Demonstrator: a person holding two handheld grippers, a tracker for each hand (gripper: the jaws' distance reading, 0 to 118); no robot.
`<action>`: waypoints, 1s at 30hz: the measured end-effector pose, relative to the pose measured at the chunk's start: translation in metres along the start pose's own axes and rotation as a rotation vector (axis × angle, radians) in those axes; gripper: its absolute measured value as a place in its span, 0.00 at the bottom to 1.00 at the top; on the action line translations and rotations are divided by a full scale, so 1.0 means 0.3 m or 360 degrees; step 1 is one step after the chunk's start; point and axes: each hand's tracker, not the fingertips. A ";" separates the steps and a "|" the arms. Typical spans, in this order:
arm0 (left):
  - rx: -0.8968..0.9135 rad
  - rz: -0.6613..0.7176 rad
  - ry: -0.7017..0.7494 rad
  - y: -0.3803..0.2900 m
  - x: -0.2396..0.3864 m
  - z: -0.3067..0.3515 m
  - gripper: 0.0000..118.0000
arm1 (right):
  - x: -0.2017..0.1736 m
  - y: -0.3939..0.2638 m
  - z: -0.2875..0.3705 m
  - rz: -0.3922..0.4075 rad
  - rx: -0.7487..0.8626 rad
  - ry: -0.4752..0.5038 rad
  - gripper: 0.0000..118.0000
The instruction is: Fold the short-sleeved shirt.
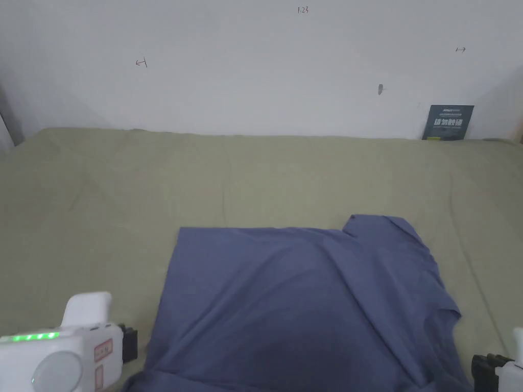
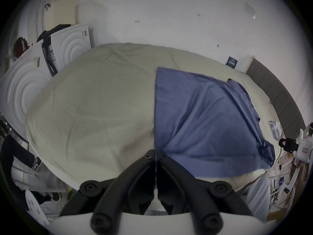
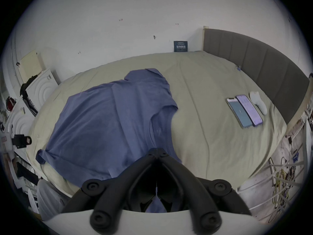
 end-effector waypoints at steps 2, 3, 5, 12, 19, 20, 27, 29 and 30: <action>0.0016 -0.0013 -0.0021 0.083 0.022 -0.050 0.00 | -0.016 0.046 -0.030 0.0003 0.0013 0.0006 0.00; 0.0019 -0.0011 -0.0020 0.133 0.030 -0.090 0.00 | -0.024 0.075 -0.054 0.0005 0.0023 0.0014 0.00; 0.0014 -0.0024 -0.0026 0.226 0.055 -0.167 0.00 | -0.050 0.150 -0.109 0.0050 0.0030 0.0012 0.00; -0.0090 -0.0075 0.0024 0.540 0.116 -0.553 0.00 | -0.089 0.362 -0.297 0.0054 0.0091 0.0019 0.00; -0.0183 -0.0095 0.0094 0.725 0.126 -0.929 0.48 | -0.096 0.397 -0.473 0.0103 0.0037 0.0020 0.00; -0.0208 -0.0102 0.0101 0.739 0.125 -0.966 0.83 | -0.093 0.396 -0.488 0.0101 0.0032 0.0025 0.00; -0.0430 -0.0258 0.0212 0.710 0.174 -1.101 0.98 | -0.071 0.360 -0.550 0.0105 -0.0029 0.0008 0.00; -0.0426 -0.0152 0.0169 0.704 0.171 -1.097 0.95 | -0.054 0.357 -0.557 0.0092 -0.0041 0.0005 0.00; -0.0438 -0.0119 0.0150 0.709 0.175 -1.079 0.83 | -0.047 0.355 -0.559 0.0088 -0.0047 0.0005 0.00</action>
